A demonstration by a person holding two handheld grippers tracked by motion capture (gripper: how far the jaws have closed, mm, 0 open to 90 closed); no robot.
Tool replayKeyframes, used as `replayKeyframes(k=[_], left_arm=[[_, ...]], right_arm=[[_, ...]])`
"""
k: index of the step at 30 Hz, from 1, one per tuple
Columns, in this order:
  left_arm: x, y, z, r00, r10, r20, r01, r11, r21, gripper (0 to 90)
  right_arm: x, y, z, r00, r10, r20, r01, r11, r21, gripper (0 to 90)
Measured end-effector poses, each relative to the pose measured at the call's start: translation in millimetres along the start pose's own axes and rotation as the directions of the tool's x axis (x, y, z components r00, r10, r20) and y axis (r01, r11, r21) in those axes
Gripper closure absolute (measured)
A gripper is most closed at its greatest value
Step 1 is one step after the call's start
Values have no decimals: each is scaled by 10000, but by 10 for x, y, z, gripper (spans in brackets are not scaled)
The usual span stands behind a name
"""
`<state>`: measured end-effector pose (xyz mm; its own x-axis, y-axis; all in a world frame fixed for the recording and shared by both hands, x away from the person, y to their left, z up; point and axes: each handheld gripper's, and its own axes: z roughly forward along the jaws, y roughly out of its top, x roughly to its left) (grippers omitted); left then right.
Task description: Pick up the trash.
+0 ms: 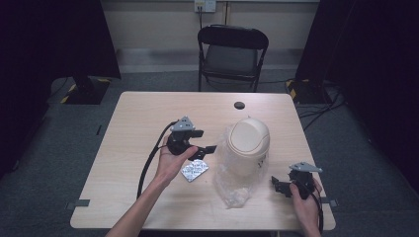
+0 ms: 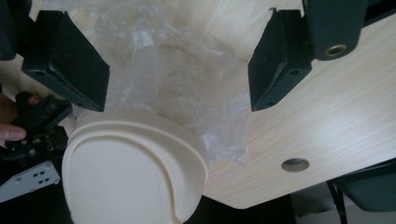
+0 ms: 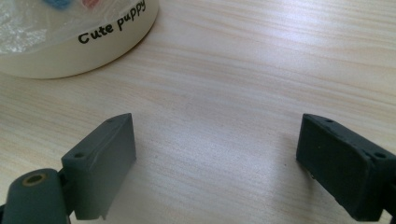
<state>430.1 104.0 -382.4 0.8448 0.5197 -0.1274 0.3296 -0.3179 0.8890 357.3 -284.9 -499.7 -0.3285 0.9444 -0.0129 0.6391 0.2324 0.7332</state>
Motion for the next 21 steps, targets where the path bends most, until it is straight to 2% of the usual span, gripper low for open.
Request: replayKeyframes(k=[5,13,16,18,21], left_arm=[[-14,113,87,9997,225,14,-225,9997,71,204],[30,312,209,9995,160,259,-157,9998,-115,203],[17,384,252,9997,99,238,-89,9992,-388,205],[9,427,306,9993,241,273,-233,9993,-294,205],[-1,463,388,9987,248,444,-237,9994,-254,205]], right_arm=[[0,0,0,10000,-3,2,3,10000,0,111],[0,0,0,10000,0,0,0,10000,1,110],[0,0,0,10000,-1,-2,1,10000,1,110],[0,1,2,10000,8,-16,-8,10000,7,108],[0,1,2,10000,6,-15,-6,10000,6,109]])
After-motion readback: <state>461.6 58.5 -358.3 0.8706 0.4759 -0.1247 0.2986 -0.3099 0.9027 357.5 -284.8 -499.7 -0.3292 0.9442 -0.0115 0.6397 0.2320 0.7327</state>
